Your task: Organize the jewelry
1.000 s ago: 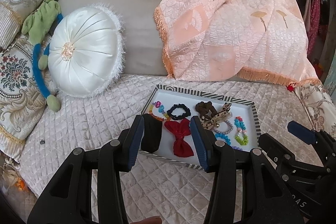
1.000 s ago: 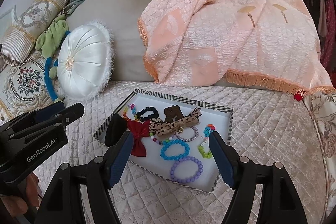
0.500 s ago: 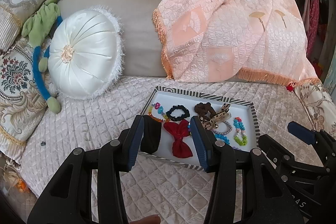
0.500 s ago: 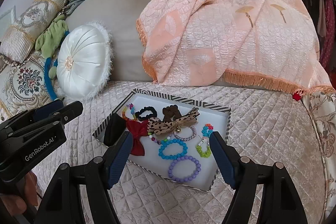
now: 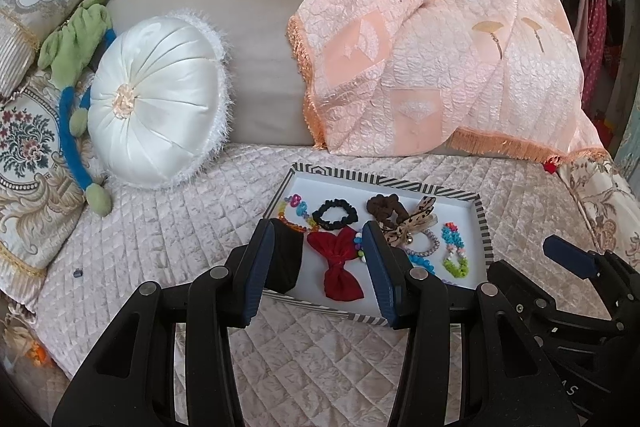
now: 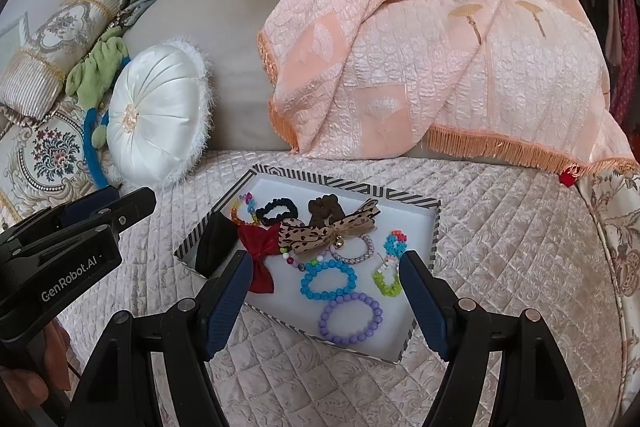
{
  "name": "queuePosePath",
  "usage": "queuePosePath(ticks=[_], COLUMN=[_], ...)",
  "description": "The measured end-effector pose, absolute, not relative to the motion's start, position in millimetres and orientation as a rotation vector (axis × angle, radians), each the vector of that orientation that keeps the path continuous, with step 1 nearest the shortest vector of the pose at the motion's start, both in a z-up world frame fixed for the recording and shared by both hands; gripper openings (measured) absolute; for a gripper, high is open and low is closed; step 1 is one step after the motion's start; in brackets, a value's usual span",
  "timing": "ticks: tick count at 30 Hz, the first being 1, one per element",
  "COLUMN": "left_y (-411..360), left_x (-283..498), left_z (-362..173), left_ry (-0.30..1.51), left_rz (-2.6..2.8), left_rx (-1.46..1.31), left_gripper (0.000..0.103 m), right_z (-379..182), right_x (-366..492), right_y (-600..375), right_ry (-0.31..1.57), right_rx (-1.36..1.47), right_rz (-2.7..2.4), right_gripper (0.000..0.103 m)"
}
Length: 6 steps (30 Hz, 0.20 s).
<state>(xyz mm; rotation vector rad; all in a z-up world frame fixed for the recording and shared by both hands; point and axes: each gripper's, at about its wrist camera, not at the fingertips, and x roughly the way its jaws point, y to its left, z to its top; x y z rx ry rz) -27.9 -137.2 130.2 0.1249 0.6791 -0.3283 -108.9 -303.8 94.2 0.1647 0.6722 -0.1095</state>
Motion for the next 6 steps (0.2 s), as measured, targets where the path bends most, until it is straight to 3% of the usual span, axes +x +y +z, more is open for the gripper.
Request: queuePosePath(ticks=[6], left_y=[-135.6], left_x=[-26.9], left_z=[125.3], left_ry=[0.676], left_rz=[-0.328], left_rx=[0.120], left_gripper=[0.046], right_z=[89.3], right_x=[-111.9], right_y=[-311.2], right_ry=[0.675], right_rx=[0.167], right_rz=[-0.114], right_gripper=[0.073])
